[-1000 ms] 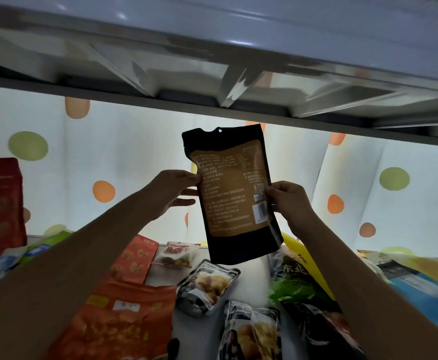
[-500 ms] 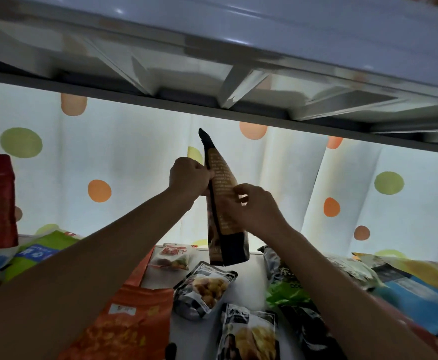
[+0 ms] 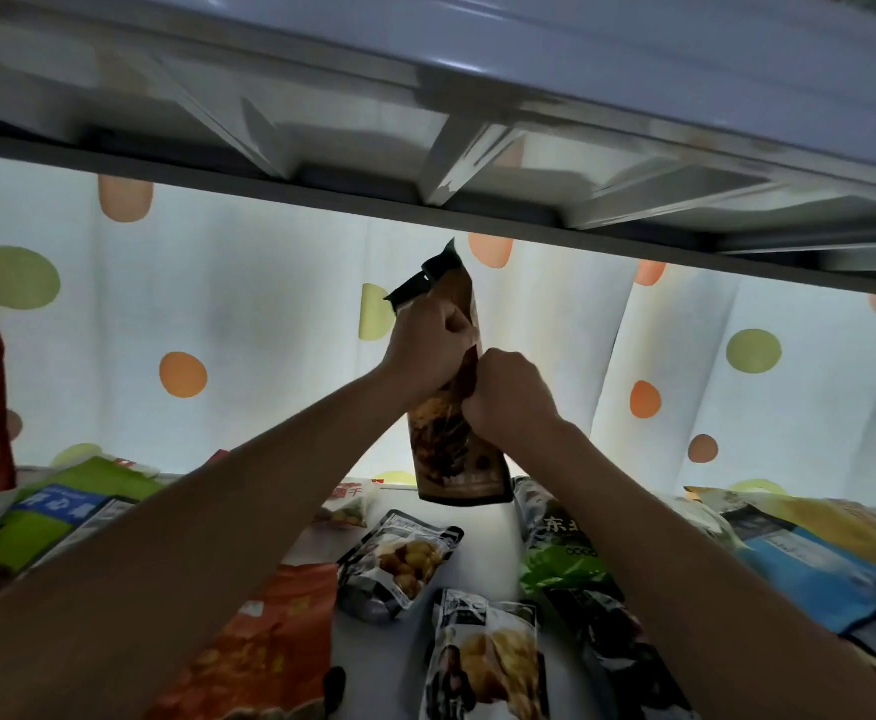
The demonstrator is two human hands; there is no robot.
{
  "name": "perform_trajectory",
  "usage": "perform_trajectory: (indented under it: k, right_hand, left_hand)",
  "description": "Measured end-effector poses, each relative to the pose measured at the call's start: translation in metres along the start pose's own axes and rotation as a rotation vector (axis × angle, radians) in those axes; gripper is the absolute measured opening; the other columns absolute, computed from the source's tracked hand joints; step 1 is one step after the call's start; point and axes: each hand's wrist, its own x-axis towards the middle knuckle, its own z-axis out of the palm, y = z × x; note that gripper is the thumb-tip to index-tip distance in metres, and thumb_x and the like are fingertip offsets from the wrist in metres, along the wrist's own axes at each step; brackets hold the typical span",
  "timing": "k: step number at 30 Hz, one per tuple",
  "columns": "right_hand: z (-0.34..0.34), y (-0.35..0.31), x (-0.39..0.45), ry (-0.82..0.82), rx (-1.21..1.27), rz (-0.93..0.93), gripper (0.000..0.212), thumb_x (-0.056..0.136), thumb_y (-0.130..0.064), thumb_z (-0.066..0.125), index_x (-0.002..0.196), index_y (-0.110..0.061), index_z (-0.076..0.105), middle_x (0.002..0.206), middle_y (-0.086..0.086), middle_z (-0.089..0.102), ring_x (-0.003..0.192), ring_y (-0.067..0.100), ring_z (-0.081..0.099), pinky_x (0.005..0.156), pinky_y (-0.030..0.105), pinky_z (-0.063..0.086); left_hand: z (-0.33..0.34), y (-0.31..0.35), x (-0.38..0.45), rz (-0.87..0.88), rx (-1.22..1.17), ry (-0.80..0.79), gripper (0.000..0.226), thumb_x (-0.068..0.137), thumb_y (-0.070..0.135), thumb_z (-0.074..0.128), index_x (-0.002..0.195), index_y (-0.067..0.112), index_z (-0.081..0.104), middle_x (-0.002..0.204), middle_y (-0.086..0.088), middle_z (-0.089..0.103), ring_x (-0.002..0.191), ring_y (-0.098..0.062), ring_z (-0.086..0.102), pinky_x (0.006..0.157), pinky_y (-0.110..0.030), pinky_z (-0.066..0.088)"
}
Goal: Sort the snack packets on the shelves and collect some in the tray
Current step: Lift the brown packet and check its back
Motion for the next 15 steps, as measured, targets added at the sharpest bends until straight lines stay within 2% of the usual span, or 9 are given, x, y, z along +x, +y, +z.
perform_trajectory:
  k: [2, 4, 6, 8, 10, 11, 14, 15]
  right_hand:
    - [0.004, 0.019, 0.010, 0.028, 0.040, 0.056, 0.035, 0.092, -0.015, 0.052, 0.063, -0.016, 0.032, 0.065, 0.000, 0.041, 0.071, 0.027, 0.051, 0.063, 0.030, 0.035]
    - [0.008, 0.039, 0.018, 0.053, 0.071, 0.106, 0.034, 0.089, -0.012, 0.052, 0.060, -0.011, 0.035, 0.062, 0.001, 0.041, 0.066, 0.025, 0.046, 0.056, 0.027, 0.031]
    - [0.016, 0.058, 0.025, 0.015, 0.104, 0.151, 0.023, 0.079, -0.003, 0.052, 0.057, -0.002, 0.044, 0.054, 0.004, 0.043, 0.062, 0.028, 0.048, 0.047, 0.025, 0.029]
    - [0.027, 0.072, 0.027, -0.034, 0.211, 0.229, 0.013, 0.071, 0.004, 0.050, 0.059, 0.006, 0.054, 0.052, 0.013, 0.054, 0.059, 0.034, 0.058, 0.048, 0.022, 0.040]
    - [0.041, 0.083, 0.024, -0.110, 0.412, 0.311, 0.017, 0.071, 0.010, 0.048, 0.065, 0.011, 0.064, 0.060, 0.022, 0.066, 0.058, 0.033, 0.067, 0.057, 0.034, 0.058]
    - [0.048, 0.088, 0.022, -0.152, 0.517, 0.347, 0.018, 0.075, 0.014, 0.050, 0.067, 0.010, 0.066, 0.064, 0.022, 0.067, 0.056, 0.029, 0.068, 0.059, 0.039, 0.061]
    - [0.063, 0.095, 0.014, -0.283, 0.669, 0.419, 0.020, 0.085, 0.016, 0.057, 0.070, 0.005, 0.066, 0.069, 0.013, 0.065, 0.046, 0.013, 0.064, 0.048, 0.023, 0.054]
    - [0.066, 0.096, 0.014, -0.286, 0.689, 0.427, 0.017, 0.086, 0.014, 0.058, 0.074, 0.006, 0.066, 0.071, 0.013, 0.065, 0.047, 0.012, 0.063, 0.047, 0.021, 0.053]
  left_hand:
    - [-0.007, 0.002, 0.002, 0.000, -0.068, -0.105, 0.014, 0.089, 0.025, 0.067, 0.083, 0.012, 0.069, 0.083, 0.006, 0.066, 0.081, -0.010, 0.061, 0.067, -0.024, 0.046]
    - [-0.015, -0.002, 0.001, 0.013, -0.038, -0.177, 0.015, 0.089, 0.028, 0.067, 0.084, 0.013, 0.070, 0.084, 0.009, 0.067, 0.081, -0.007, 0.062, 0.071, -0.025, 0.048]
    - [-0.023, -0.009, -0.001, 0.042, 0.016, -0.230, 0.018, 0.088, 0.027, 0.068, 0.085, 0.010, 0.072, 0.087, 0.006, 0.070, 0.082, -0.008, 0.065, 0.074, -0.025, 0.049]
    - [-0.028, -0.016, -0.006, 0.070, 0.066, -0.272, 0.018, 0.089, 0.025, 0.068, 0.084, 0.009, 0.073, 0.083, 0.008, 0.069, 0.080, -0.004, 0.064, 0.074, -0.024, 0.047]
    - [-0.031, -0.023, -0.012, 0.077, 0.114, -0.311, 0.018, 0.090, 0.021, 0.066, 0.087, 0.005, 0.073, 0.079, 0.011, 0.064, 0.073, 0.001, 0.059, 0.065, -0.017, 0.041]
    - [-0.032, -0.025, -0.016, 0.078, 0.145, -0.328, 0.017, 0.091, 0.019, 0.065, 0.088, 0.004, 0.073, 0.078, 0.011, 0.063, 0.071, 0.001, 0.057, 0.060, -0.015, 0.039]
    - [-0.030, -0.031, -0.026, 0.082, 0.229, -0.380, 0.015, 0.092, 0.020, 0.062, 0.090, 0.008, 0.072, 0.079, 0.010, 0.062, 0.072, 0.000, 0.055, 0.057, -0.016, 0.037]
    - [-0.029, -0.032, -0.030, 0.082, 0.240, -0.395, 0.014, 0.092, 0.020, 0.062, 0.090, 0.010, 0.072, 0.081, 0.009, 0.063, 0.074, -0.002, 0.056, 0.059, -0.017, 0.039]
